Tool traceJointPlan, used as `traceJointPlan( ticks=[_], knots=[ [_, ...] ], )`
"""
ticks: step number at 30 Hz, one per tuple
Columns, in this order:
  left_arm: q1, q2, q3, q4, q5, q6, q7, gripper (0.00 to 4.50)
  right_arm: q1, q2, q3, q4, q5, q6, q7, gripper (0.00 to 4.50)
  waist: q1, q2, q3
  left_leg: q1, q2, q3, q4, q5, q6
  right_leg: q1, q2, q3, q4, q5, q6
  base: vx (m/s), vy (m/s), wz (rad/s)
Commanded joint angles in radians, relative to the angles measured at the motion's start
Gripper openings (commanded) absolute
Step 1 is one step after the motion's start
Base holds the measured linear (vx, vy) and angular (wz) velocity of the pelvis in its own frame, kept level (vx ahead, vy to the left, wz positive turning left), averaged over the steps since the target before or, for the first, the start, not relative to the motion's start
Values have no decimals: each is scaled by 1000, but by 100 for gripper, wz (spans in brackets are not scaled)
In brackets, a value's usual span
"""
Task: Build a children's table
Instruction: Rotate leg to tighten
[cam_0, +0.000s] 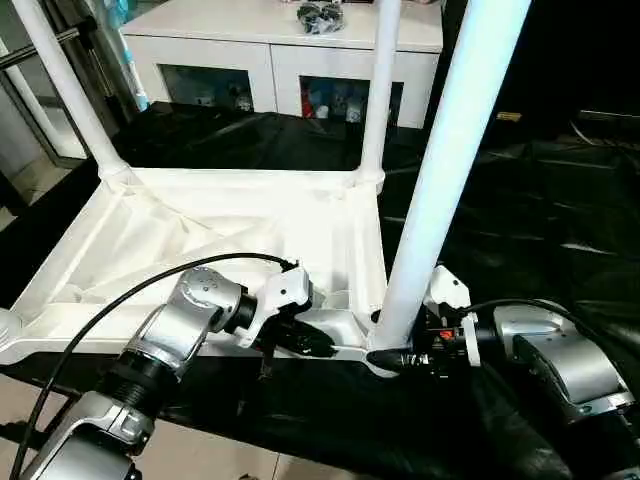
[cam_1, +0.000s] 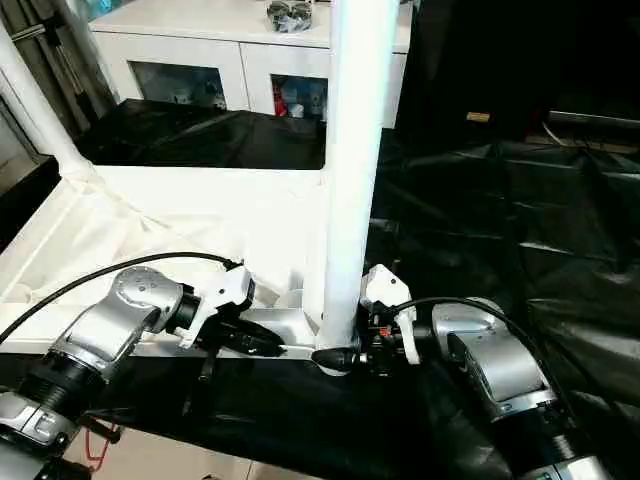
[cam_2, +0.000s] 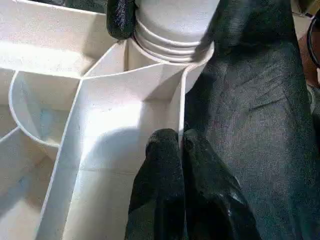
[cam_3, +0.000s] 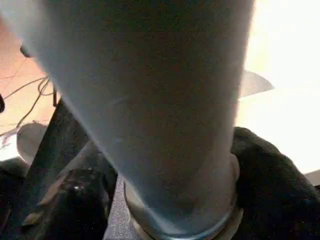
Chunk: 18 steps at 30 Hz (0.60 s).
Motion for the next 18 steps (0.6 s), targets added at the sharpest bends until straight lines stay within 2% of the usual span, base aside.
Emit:
traceJointPlan(
  ticks=[1, 3, 5, 6, 7, 8, 9, 13, 15, 16, 17, 18],
  knots=[
    [-20, -32, 8, 6, 0, 10, 78, 0, 23, 37, 75, -33, 31, 27, 43, 301, 0, -19, -53, -4, 17, 4, -58, -144, 60, 54, -46, 33, -68, -122, -247, 0, 0, 0],
    [-18, -41, 18, 12, 6, 25, 115, 0, 30, 55, 70, -28, 36, 24, 25, 280, 1, -12, -53, -3, 17, 4, -59, -147, 58, 52, -47, 33, -69, -131, -244, 0, 0, 0],
    [-16, -55, 27, 19, 16, 42, 159, 0, 28, 91, 51, 3, 26, 5, -35, 272, -3, -14, -48, -4, 16, 4, -62, -178, 45, 51, -47, 33, -76, -181, -234, 0, 0, 0],
    [-15, -65, 30, 22, 21, 52, 184, 0, 22, 112, 38, 25, 17, 2, -78, 269, -3, -7, -46, -3, 16, 2, -65, -194, 38, 49, -49, 32, -79, -214, -229, 0, 0, 0],
    [-12, -84, 33, 22, 32, 71, 227, 0, 10, 151, 14, 67, -3, -11, -161, 267, -7, -9, -44, -2, 15, 3, -66, -214, 31, 47, -48, 32, -84, -250, -222, 0, 0, 0],
    [-11, -90, 33, 21, 34, 77, 238, 0, 7, 162, 6, 79, -8, -12, -186, 266, -13, -11, -41, 3, 13, -2, -69, -264, 6, 45, -51, 30, -94, -367, -190, 0, 0, 0],
    [-10, -104, 36, 20, 36, 89, 261, 0, -1, 188, -8, 105, -23, -12, -244, 264, -16, -16, -41, 1, 12, -3, -70, -265, 4, 47, -49, 30, -95, -386, -177, -53, 2, -4],
    [-24, -169, 58, 44, 48, 132, 377, 0, -33, 268, -41, 187, -72, -14, -425, 263, -37, -9, -38, -1, 10, -7, -73, -303, -12, 39, -47, 28, -102, -434, -151, 0, 0, 0],
    [-40, -219, 73, 63, 55, 157, 457, 0, -59, 325, -64, 240, -104, -1, -555, 263, -41, -11, -39, 1, 7, -8, -72, -315, -11, 36, -46, 28, -104, -456, -141, 0, 0, 0],
    [-46, -242, 81, 72, 61, 162, 496, 0, -71, 349, -70, 265, -126, -16, -612, 263, -42, 9, -39, 3, 6, -11, -72, -323, -15, 35, -49, 28, -105, -469, -137, 0, 0, 0],
    [-52, -264, 82, 81, 69, 163, 522, 0, -86, 378, -79, 295, -147, -38, -674, 263, -49, 2, -39, 2, 6, -10, -72, -331, -15, 33, -46, 27, -110, -460, -134, 0, 0, 0],
    [-52, -264, 82, 81, 69, 163, 522, 0, -86, 378, -79, 295, -147, -38, -674, 263, -50, -1, -40, 0, 5, -10, -73, -331, -14, 35, -45, 26, -110, -458, -132, 0, 0, 0]
  ],
)
